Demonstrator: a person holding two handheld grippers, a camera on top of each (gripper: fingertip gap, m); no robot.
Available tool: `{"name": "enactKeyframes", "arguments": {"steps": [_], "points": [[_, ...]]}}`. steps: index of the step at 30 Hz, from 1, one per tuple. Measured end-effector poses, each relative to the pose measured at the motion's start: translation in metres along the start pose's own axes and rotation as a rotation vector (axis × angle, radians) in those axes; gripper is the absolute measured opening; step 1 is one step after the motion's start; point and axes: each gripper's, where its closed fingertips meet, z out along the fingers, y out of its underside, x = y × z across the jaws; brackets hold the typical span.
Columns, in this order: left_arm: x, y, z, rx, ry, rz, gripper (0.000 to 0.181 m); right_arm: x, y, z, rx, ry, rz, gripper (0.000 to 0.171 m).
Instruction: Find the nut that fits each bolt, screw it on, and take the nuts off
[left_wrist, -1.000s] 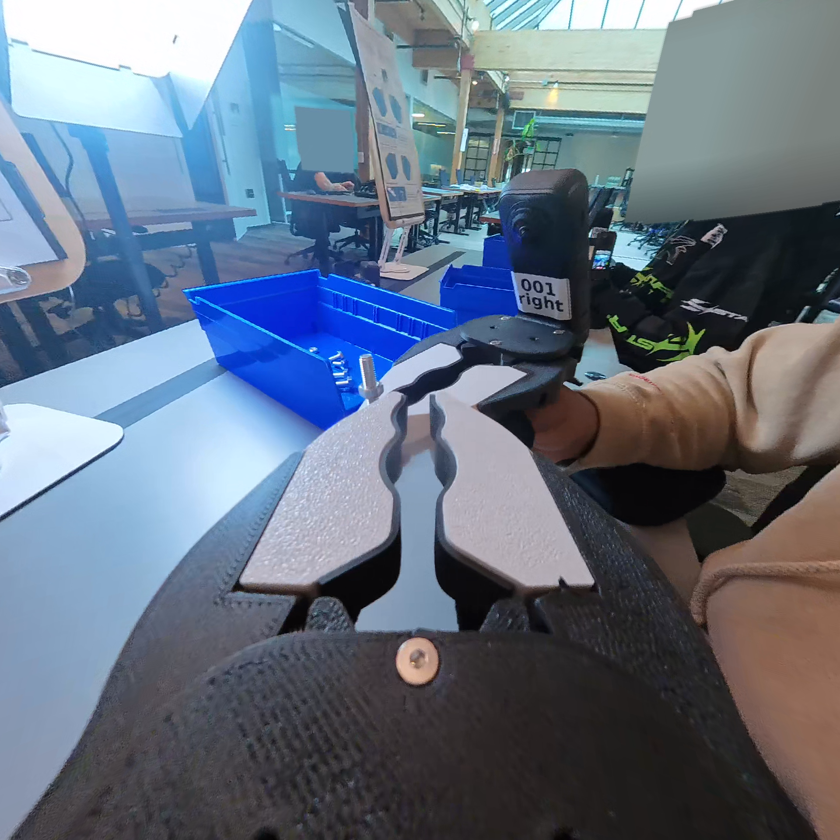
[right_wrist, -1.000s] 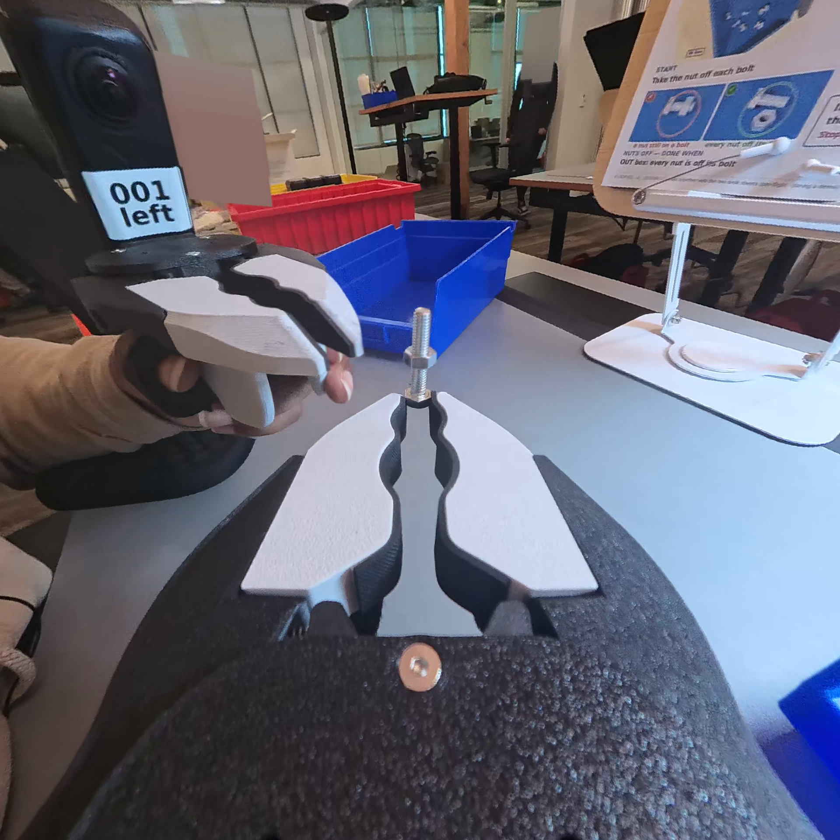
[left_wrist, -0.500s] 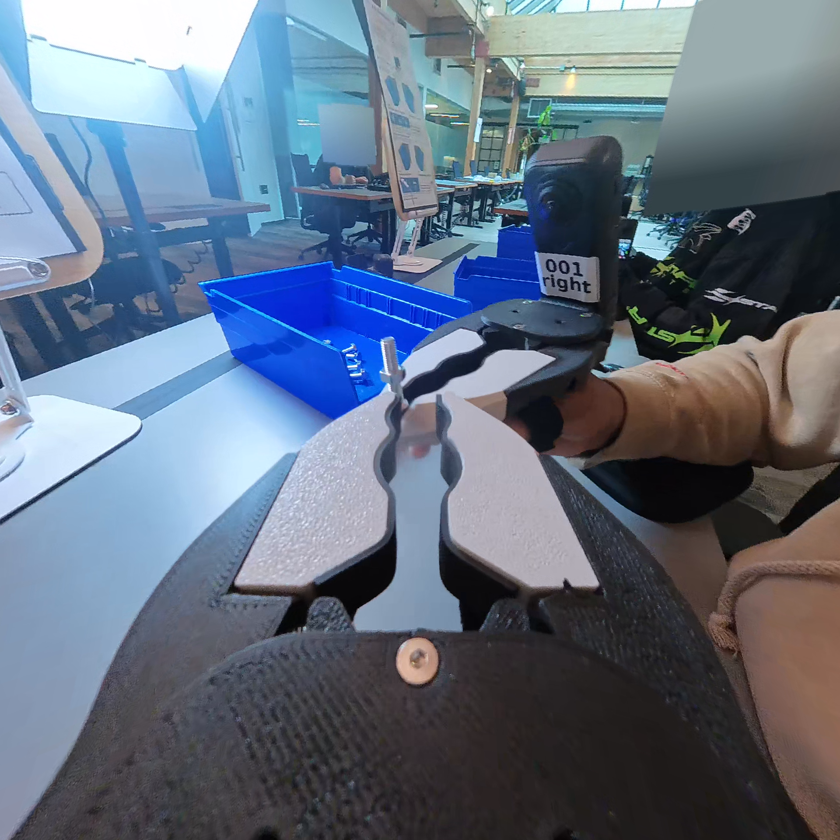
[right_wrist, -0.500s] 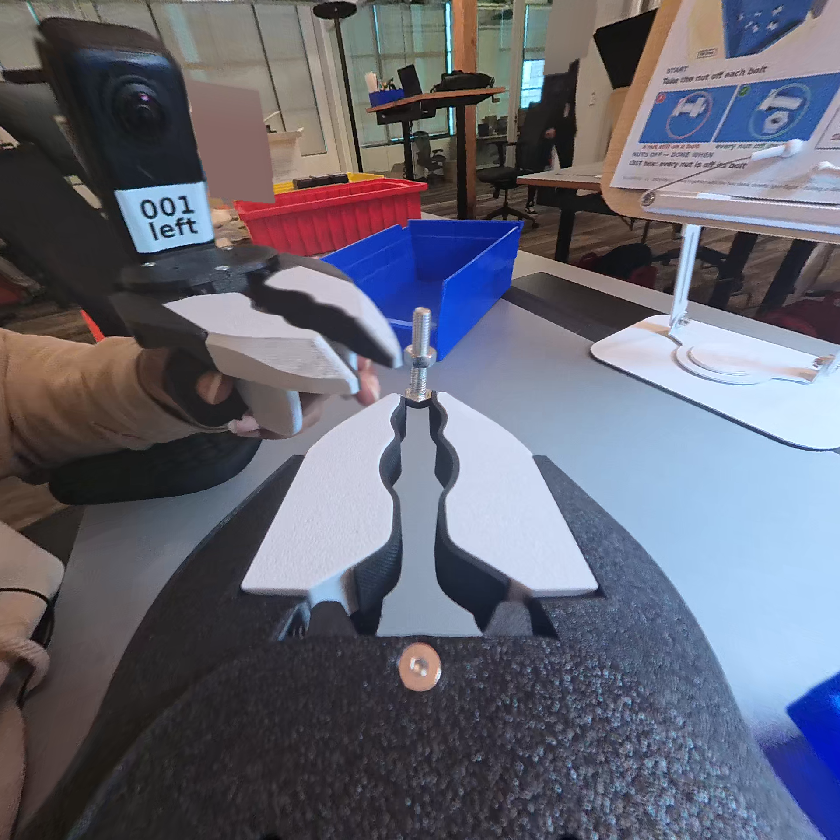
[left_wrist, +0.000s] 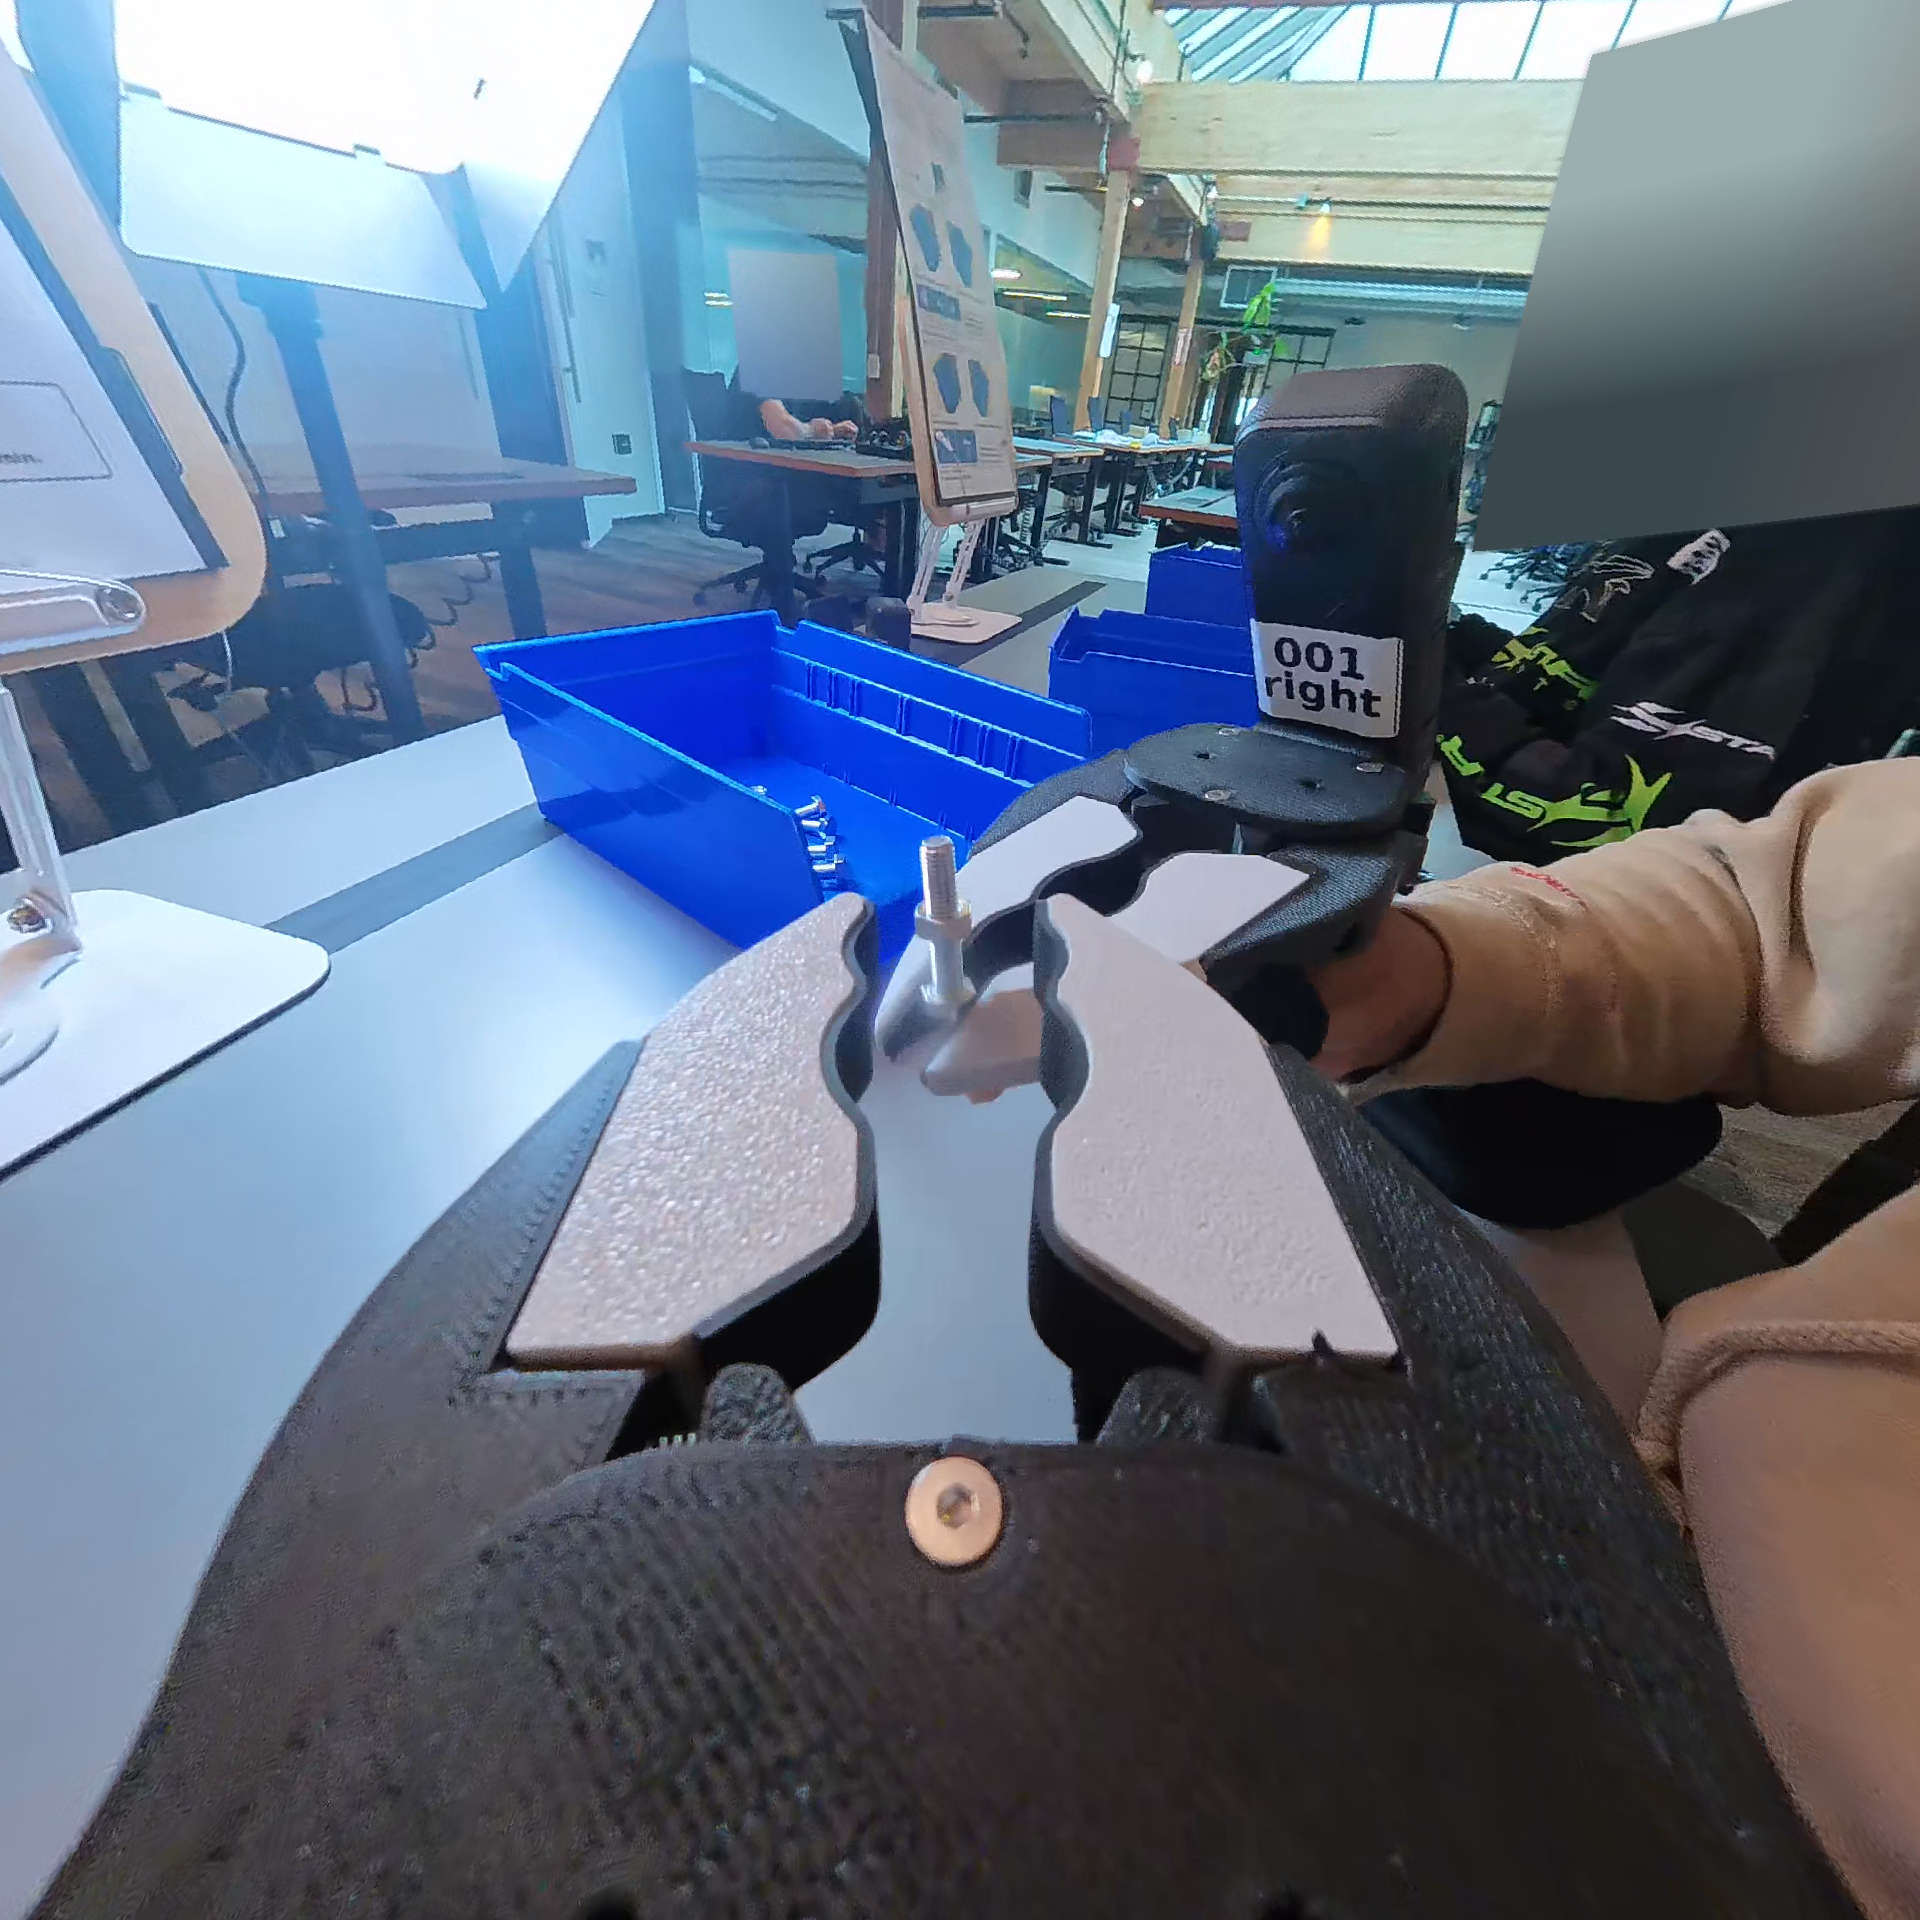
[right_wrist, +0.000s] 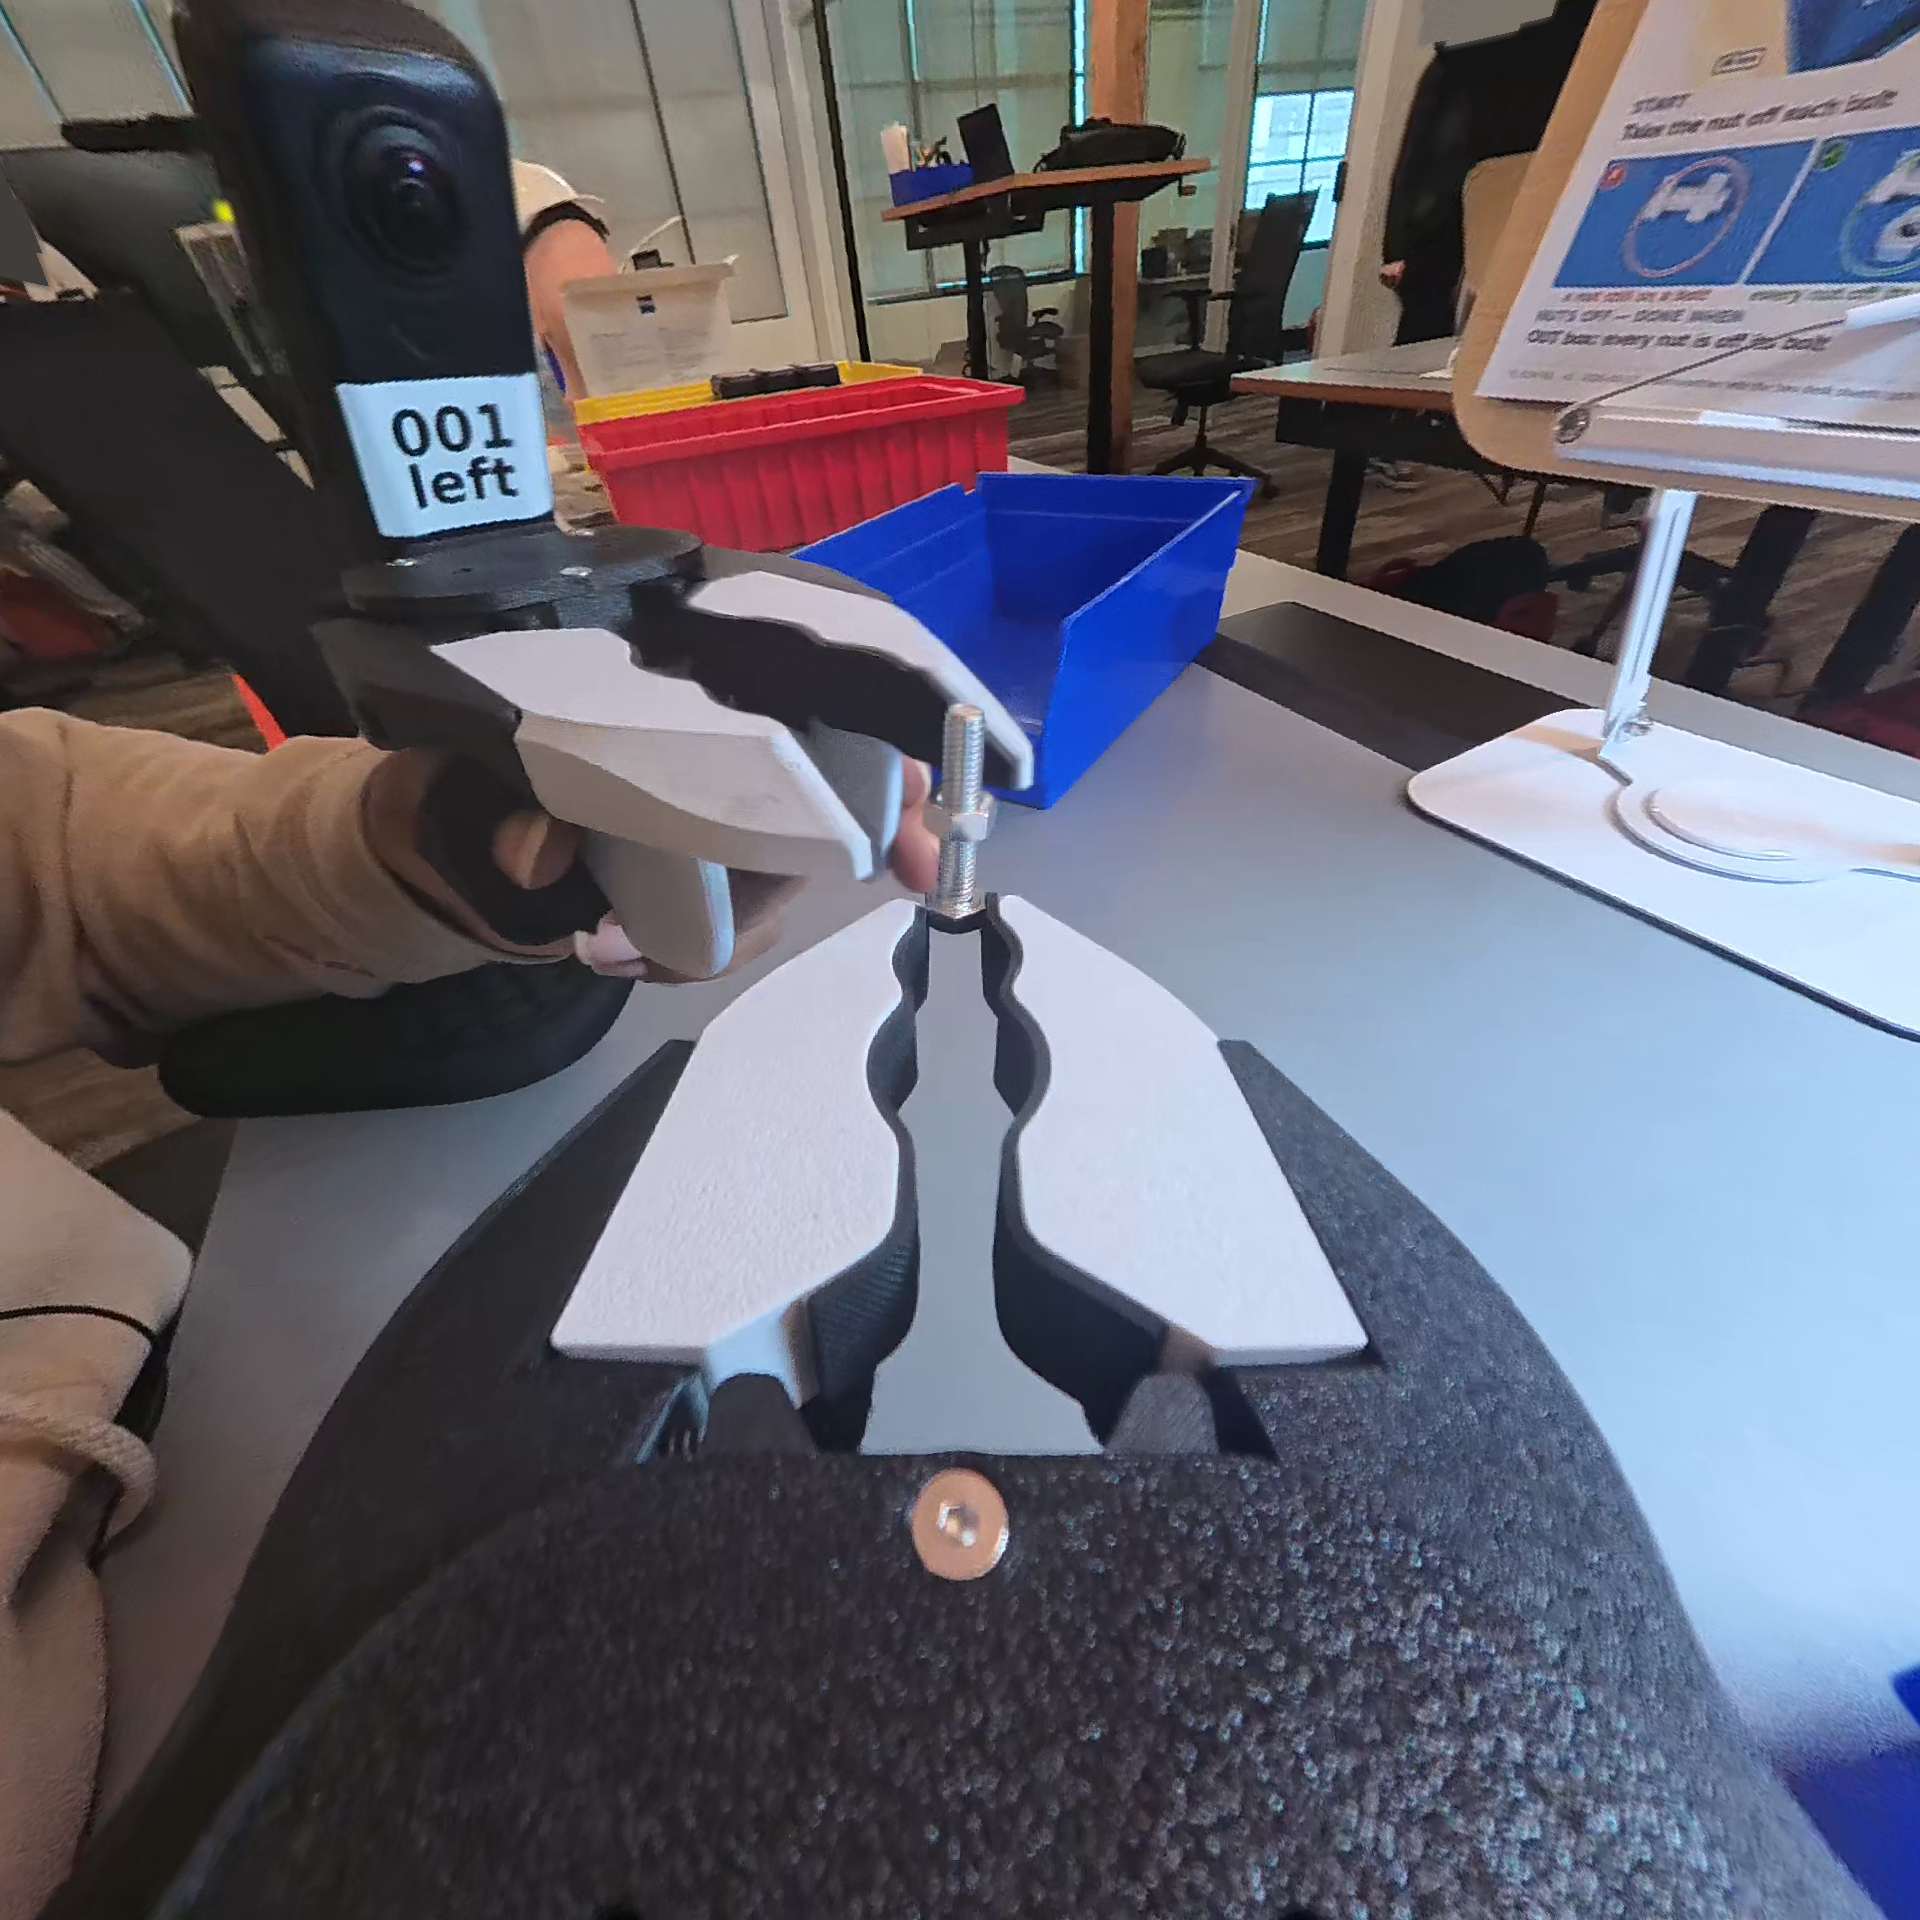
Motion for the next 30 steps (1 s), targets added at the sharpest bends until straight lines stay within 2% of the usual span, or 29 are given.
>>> {"name": "enactKeyframes", "arguments": {"steps": [3, 4, 5, 8, 13, 16, 17, 20, 24, 26, 28, 30], "points": [[0.006, 0.002, 0.0, -0.013, 0.033, 0.01, 0.023, -0.002, 0.001, 0.001, -0.004, -0.008, 0.001, 0.009], [0.006, 0.001, -0.002, -0.016, 0.036, 0.015, 0.017, 0.001, 0.0, 0.0, -0.002, 0.002, 0.006, 0.009], [0.011, 0.0, -0.004, -0.015, 0.069, 0.022, 0.0, 0.005, -0.001, -0.002, 0.003, 0.017, 0.013, 0.009], [0.009, -0.002, -0.005, -0.004, 0.053, 0.036, 0.004, 0.012, -0.003, -0.005, 0.011, 0.031, 0.033, 0.009], [0.0, 0.002, 0.0, -0.011, 0.001, 0.022, 0.029, -0.002, 0.0, 0.0, -0.003, -0.017, 0.011, 0.009], [0.007, 0.002, -0.001, -0.017, 0.045, 0.02, 0.02, -0.001, 0.0, 0.0, -0.007, -0.012, 0.012, 0.009], [0.011, 0.0, -0.004, -0.014, 0.076, 0.033, 0.0, 0.003, -0.001, -0.001, -0.003, 0.004, 0.018, 0.009], [0.01, -0.003, -0.005, 0.002, 0.056, 0.048, 0.006, 0.013, -0.002, -0.005, 0.003, 0.031, 0.038, 0.009], [-0.001, 0.001, -0.001, -0.004, 0.008, 0.007, 0.026, 0.004, 0.002, -0.001, -0.015, 0.01, 0.02, 0.009], [0.0, 0.004, 0.0, -0.014, 0.022, 0.003, 0.029, 0.0, 0.005, 0.002, -0.027, -0.002, 0.011, 0.009], [0.005, 0.005, 0.0, -0.023, 0.05, 0.002, 0.024, 0.0, 0.005, 0.002, -0.029, 0.0, 0.01, 0.009], [0.014, 0.002, -0.004, -0.021, 0.109, 0.004, 0.001, 0.007, 0.003, -0.001, -0.021, 0.027, 0.019, 0.009]]}}
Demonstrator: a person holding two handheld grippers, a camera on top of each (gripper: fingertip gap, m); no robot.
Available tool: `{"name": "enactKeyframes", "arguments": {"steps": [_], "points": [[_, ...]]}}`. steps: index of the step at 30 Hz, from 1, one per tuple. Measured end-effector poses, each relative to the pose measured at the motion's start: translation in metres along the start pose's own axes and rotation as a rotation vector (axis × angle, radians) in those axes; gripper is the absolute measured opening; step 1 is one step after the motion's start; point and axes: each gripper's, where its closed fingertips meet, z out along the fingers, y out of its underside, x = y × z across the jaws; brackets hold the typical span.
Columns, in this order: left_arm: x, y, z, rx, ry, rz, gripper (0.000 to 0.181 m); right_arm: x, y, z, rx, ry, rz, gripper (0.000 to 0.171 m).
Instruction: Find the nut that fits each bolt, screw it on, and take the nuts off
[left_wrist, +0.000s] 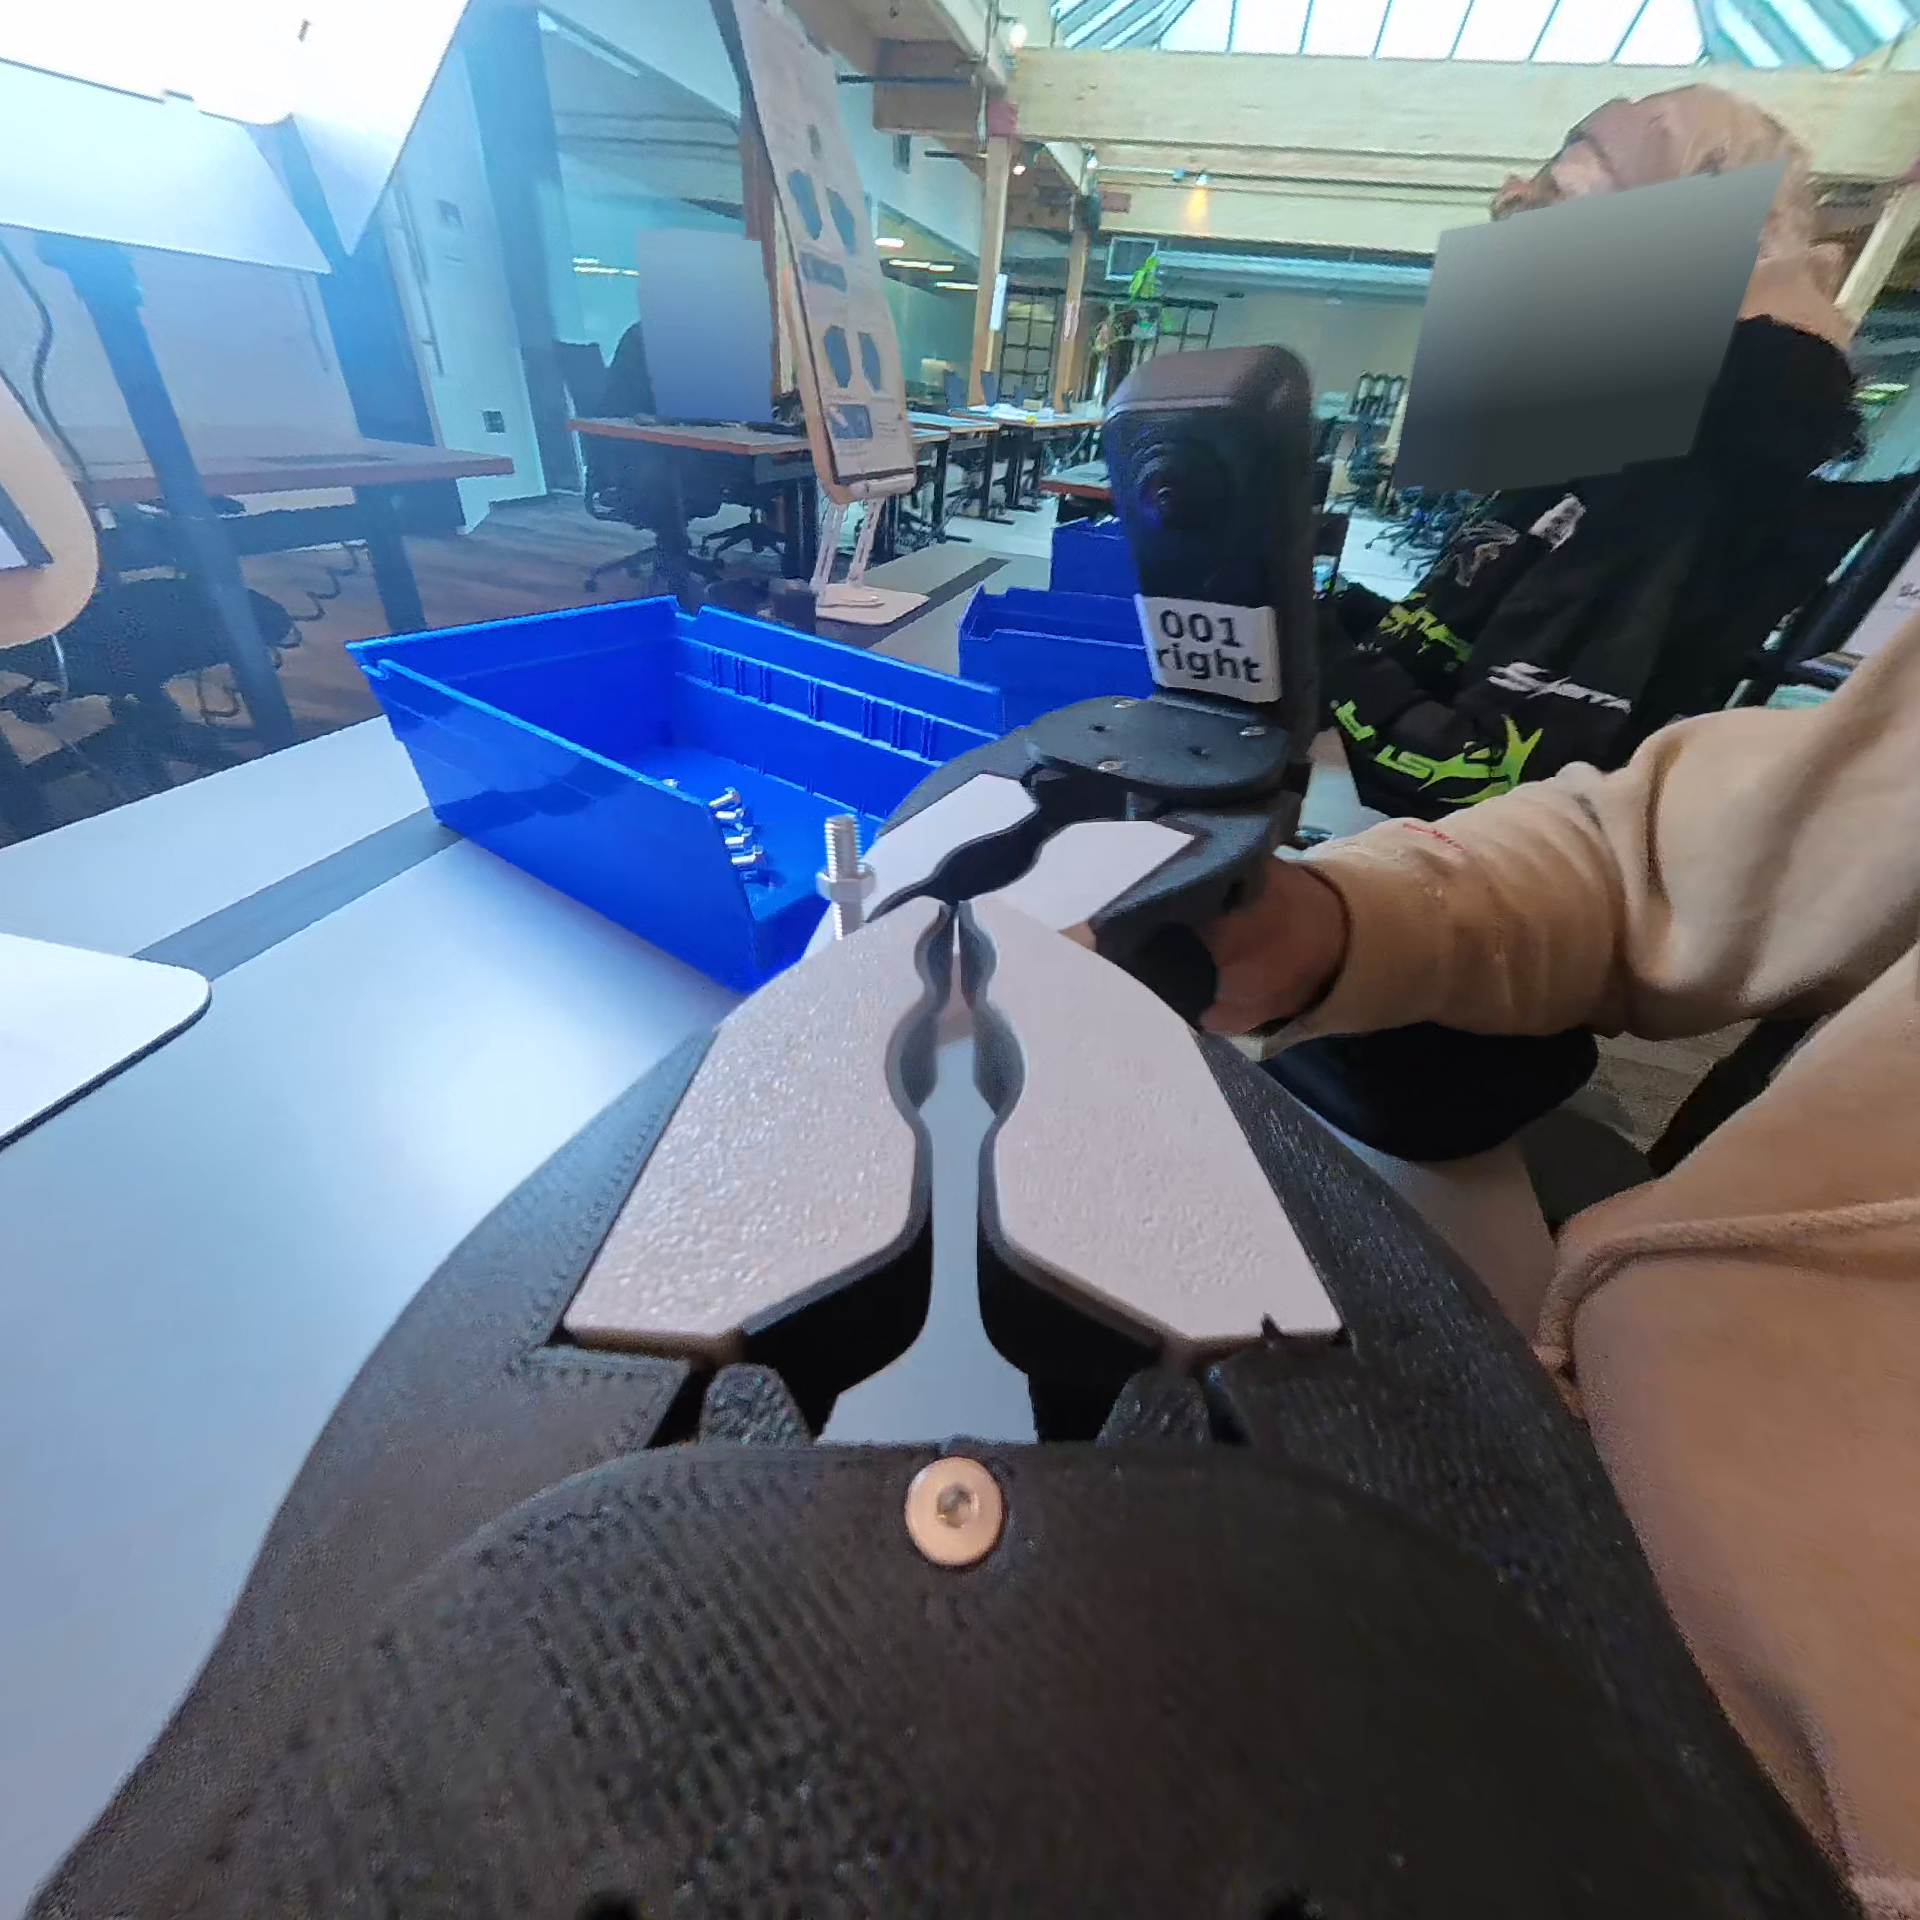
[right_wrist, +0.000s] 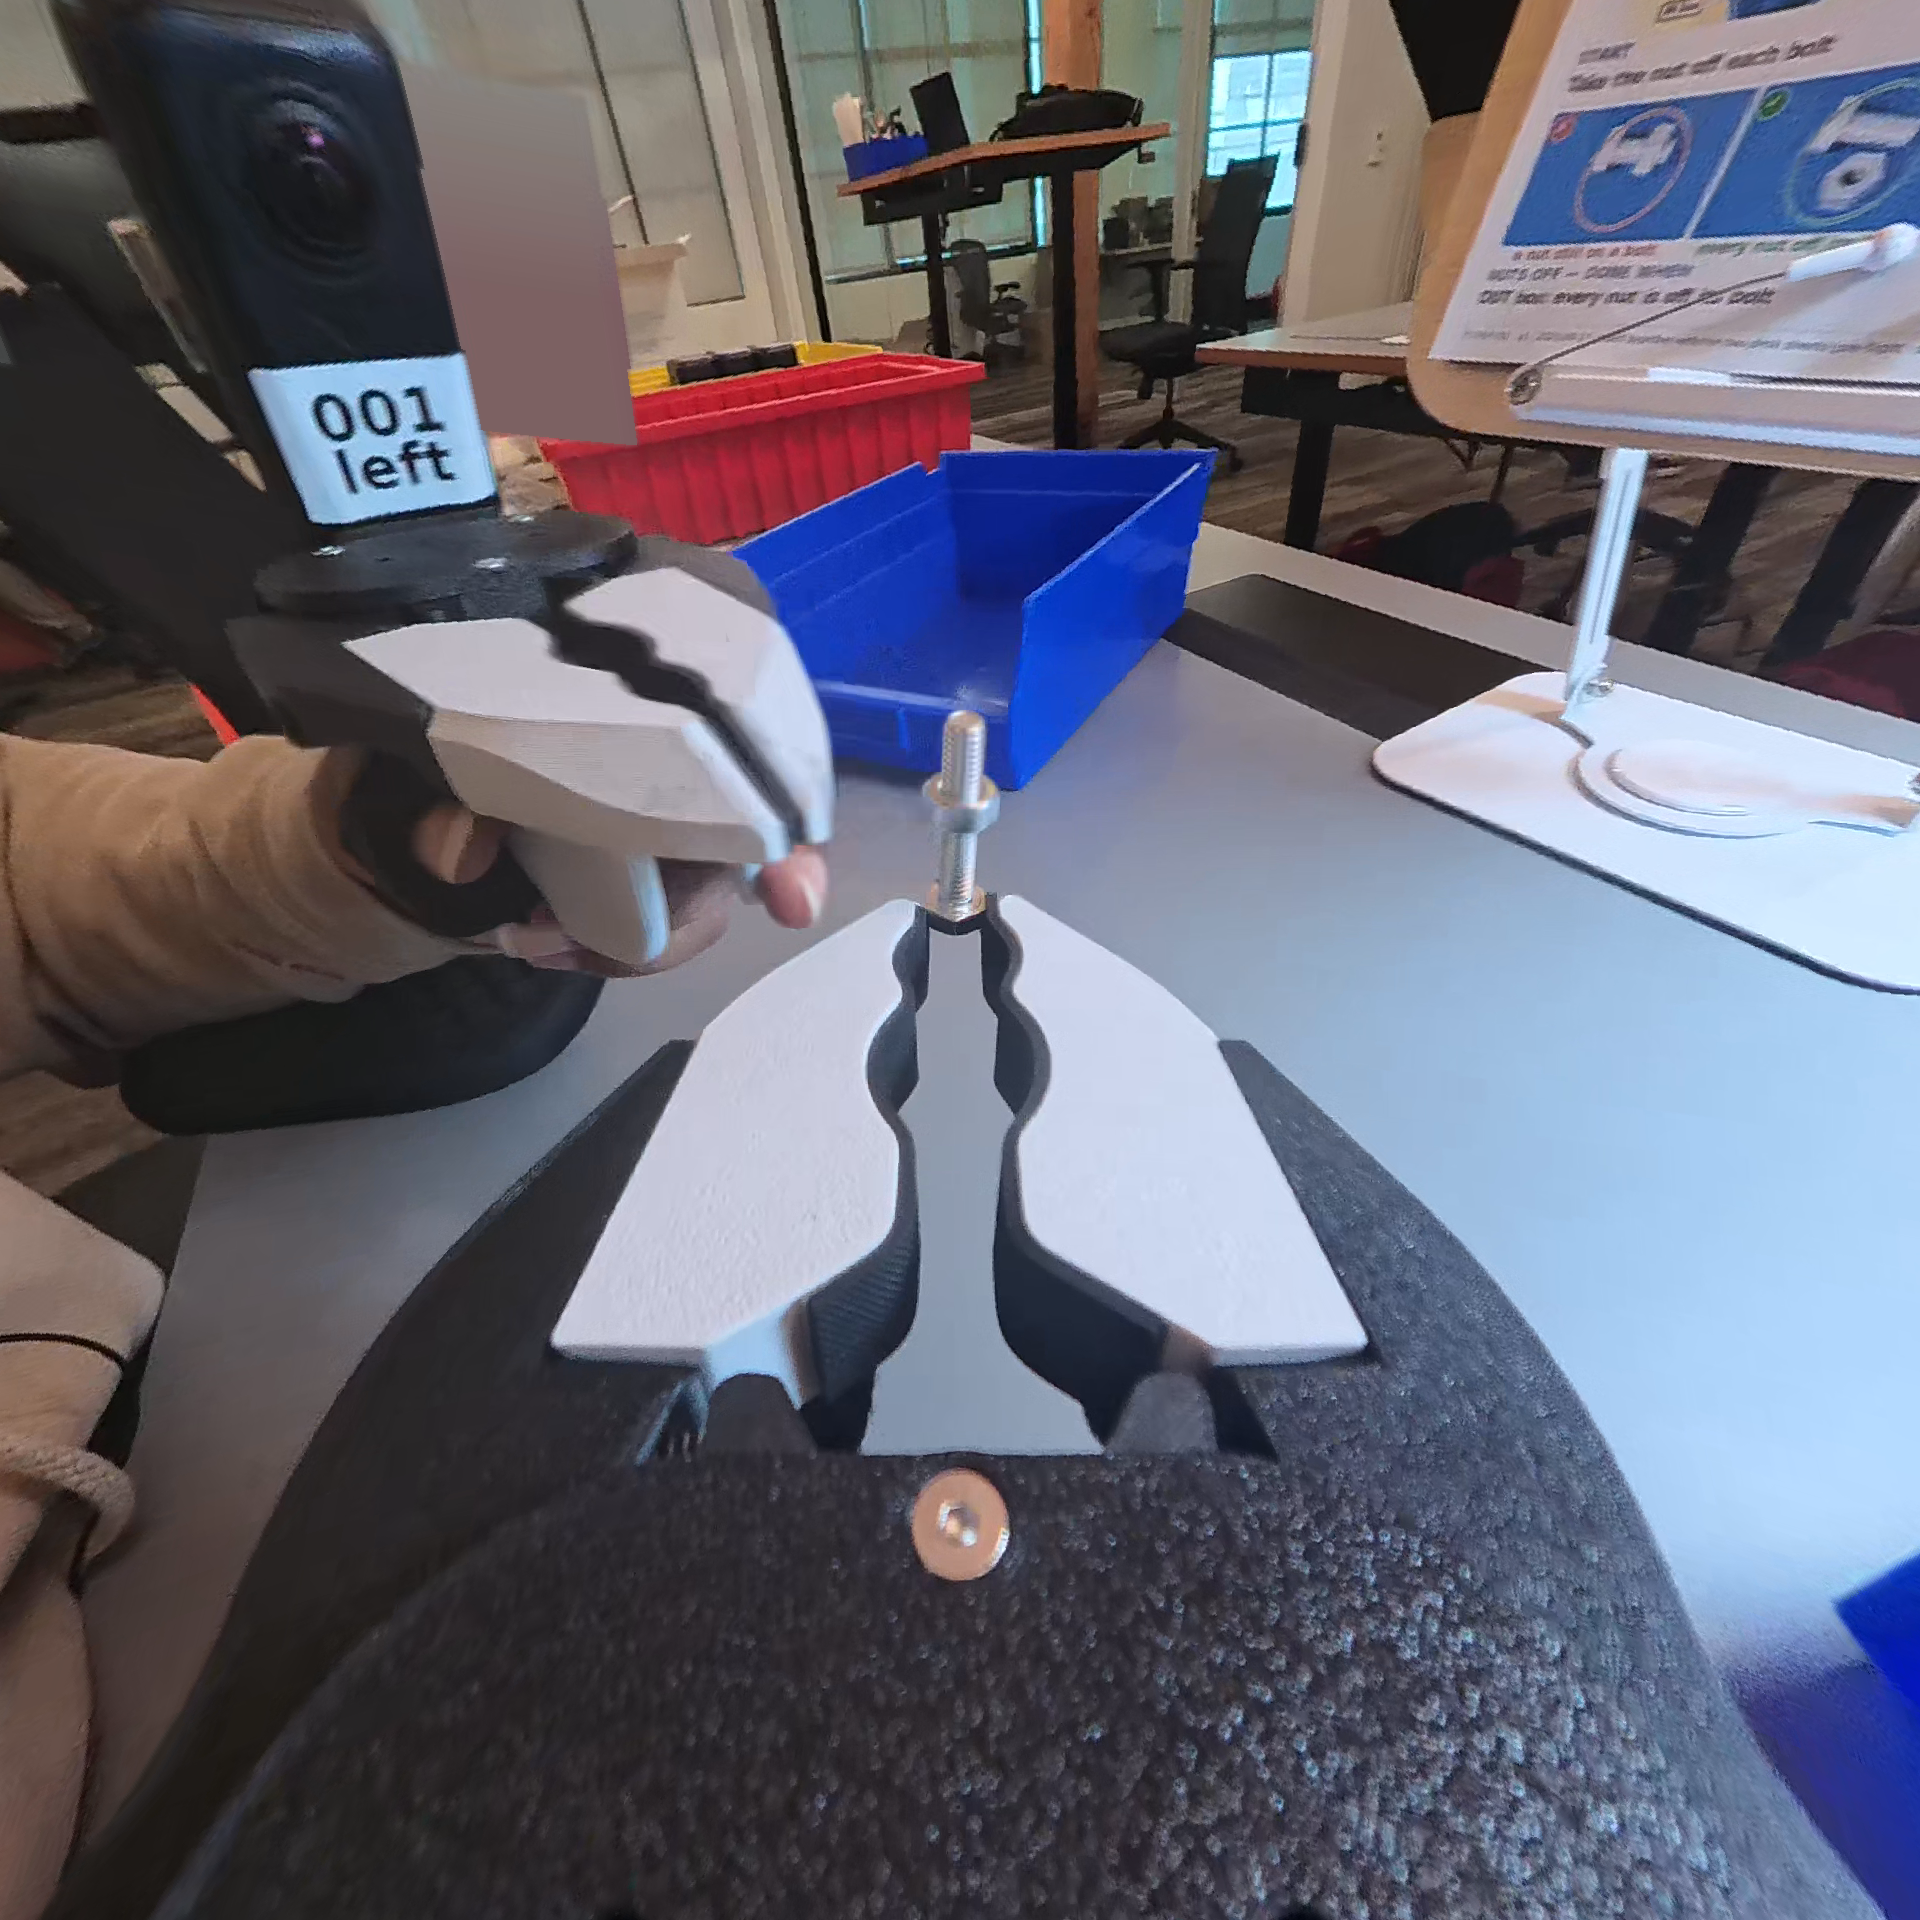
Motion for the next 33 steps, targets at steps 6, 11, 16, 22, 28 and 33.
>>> {"name": "enactKeyframes", "arguments": {"steps": [6, 11, 16, 22, 28, 33], "points": [[-0.011, 0.0, 0.002, 0.015, -0.075, 0.006, 0.023, -0.002, -0.001, -0.001, -0.004, -0.009, -0.003, 0.009], [-0.009, 0.004, 0.003, -0.01, -0.057, 0.009, 0.02, -0.008, 0.004, 0.003, -0.026, -0.029, -0.019, 0.009], [-0.005, 0.0, -0.002, 0.001, -0.038, 0.034, 0.005, 0.008, 0.0, -0.003, -0.015, 0.016, 0.015, 0.009], [-0.013, 0.005, 0.003, -0.011, -0.072, 0.005, 0.03, -0.008, 0.008, 0.004, -0.046, -0.037, -0.007, 0.009], [0.008, 0.005, 0.002, -0.023, 0.027, 0.052, 0.009, 0.01, 0.003, -0.002, -0.025, 0.016, 0.036, 0.009], [-0.013, 0.003, 0.003, 0.011, -0.075, 0.003, 0.03, -0.004, 0.006, 0.002, -0.041, -0.02, -0.001, 0.009]]}}
